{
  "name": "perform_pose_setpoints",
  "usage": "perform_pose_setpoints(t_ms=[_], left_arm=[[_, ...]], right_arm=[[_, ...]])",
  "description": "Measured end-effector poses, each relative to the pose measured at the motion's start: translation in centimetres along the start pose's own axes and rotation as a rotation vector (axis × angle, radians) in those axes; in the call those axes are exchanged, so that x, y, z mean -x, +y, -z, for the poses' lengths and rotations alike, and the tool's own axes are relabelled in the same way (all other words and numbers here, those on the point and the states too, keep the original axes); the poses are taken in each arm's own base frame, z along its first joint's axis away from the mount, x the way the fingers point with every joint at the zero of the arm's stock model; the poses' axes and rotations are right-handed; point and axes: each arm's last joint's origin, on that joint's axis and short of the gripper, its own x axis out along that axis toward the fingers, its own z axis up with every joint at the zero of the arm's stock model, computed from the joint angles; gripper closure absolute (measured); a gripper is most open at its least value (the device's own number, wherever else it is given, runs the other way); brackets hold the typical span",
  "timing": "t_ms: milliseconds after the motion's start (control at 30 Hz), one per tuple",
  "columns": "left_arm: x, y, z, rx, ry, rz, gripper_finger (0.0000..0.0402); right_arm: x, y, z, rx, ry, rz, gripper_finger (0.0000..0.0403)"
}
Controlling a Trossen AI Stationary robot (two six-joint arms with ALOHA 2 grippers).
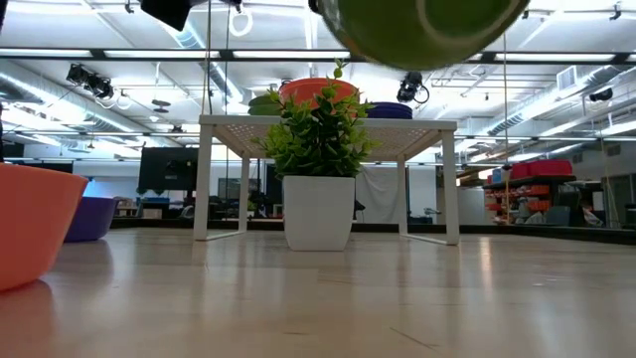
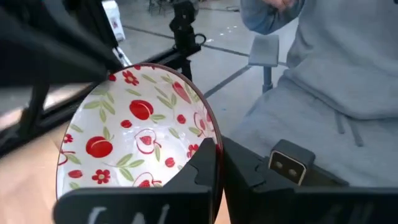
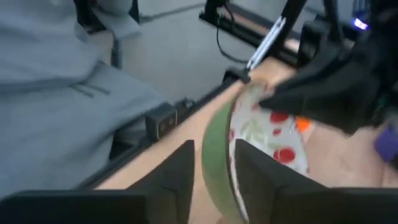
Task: Pick & Place Mini bowls
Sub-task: Stack the white bowl on top of the white bowl on the shelf
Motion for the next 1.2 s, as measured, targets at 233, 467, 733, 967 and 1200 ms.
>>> perform_pose_setpoints(t_ms=[233, 467, 733, 967, 1200], left_arm=[[-0.4, -0.5, -0.9, 0.061, 0.184, -0.062, 0.0391], [0.4, -0.5, -7.7, 0.100, 0.537, -0.339, 0.0390], [6.7, 2.7, -16.0, 0.097, 0.736, -0.664, 0.0391], [13.6, 9.0, -16.0, 0.219, 0.909, -0.945, 0.0391], [18.7, 15.3, -12.0, 0.388, 0.988, -1.063, 0.0391]], right_arm=[[3.3, 0.7, -2.0, -0.027, -0.094, -0.010, 0.0231], [4.3, 2.2, -2.0, -0.146, -0.048, -0.011, 0.0232], [3.1, 3.7, 0.3, -0.178, 0.010, 0.014, 0.0253], [2.7, 3.8, 1.5, -0.183, -0.035, 0.026, 0.0267], [2.7, 3.7, 1.8, -0.185, -0.046, 0.030, 0.0273]])
